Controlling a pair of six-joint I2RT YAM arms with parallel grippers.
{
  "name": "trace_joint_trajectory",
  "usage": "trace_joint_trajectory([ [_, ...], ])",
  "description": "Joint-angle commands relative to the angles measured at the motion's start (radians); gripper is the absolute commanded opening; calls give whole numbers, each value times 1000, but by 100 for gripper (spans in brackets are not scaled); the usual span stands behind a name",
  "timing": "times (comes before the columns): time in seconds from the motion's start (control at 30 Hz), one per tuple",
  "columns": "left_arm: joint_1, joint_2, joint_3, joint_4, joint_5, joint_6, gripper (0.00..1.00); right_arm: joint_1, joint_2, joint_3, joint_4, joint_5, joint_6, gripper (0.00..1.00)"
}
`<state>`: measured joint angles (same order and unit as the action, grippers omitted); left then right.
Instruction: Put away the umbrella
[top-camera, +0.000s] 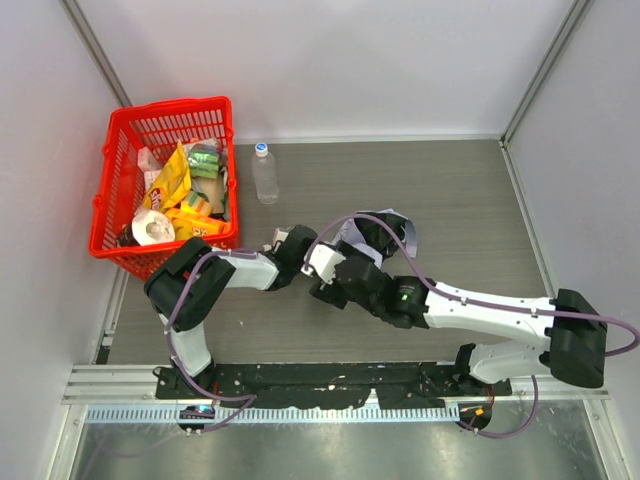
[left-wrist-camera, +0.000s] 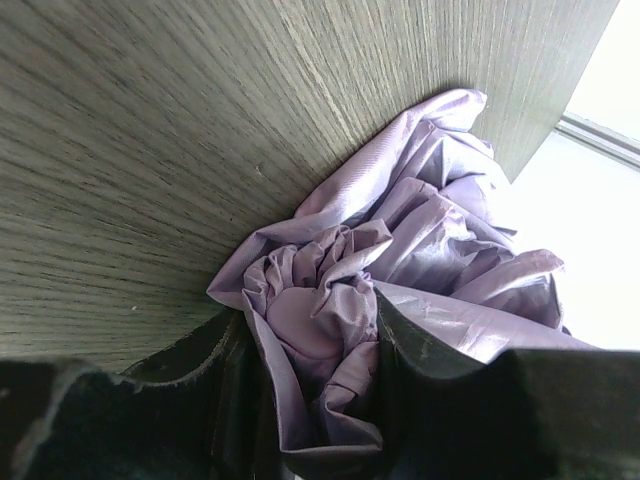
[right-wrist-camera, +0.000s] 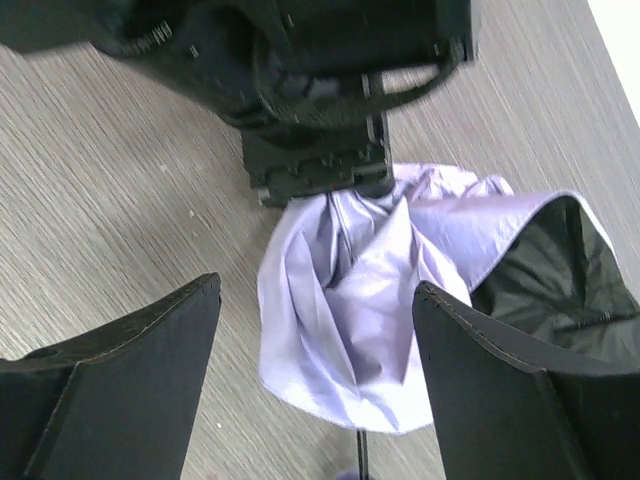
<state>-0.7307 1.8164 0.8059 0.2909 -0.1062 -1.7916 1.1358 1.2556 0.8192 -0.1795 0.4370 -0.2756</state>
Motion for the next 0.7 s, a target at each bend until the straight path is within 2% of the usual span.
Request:
trace_joint_trajectory([
  [0.0, 2, 12, -25, -197, 16, 49, 0, 8, 60, 41, 80, -60, -5, 82],
  [0.1, 2, 0, -28, -210, 8, 49, 0, -49, 183, 60, 110, -37, -45, 83],
  [0.27, 4, -9, -36, -202, 14, 47, 0, -128, 229, -28, 308, 31, -160, 86],
  [0.37, 4, -6, -37, -194, 29, 49, 0, -197, 238, -98, 409, -6, -203, 86],
  [0.67, 5, -23, -53, -187, 45, 61, 0, -317, 340, -78, 362, -173, -117, 86],
])
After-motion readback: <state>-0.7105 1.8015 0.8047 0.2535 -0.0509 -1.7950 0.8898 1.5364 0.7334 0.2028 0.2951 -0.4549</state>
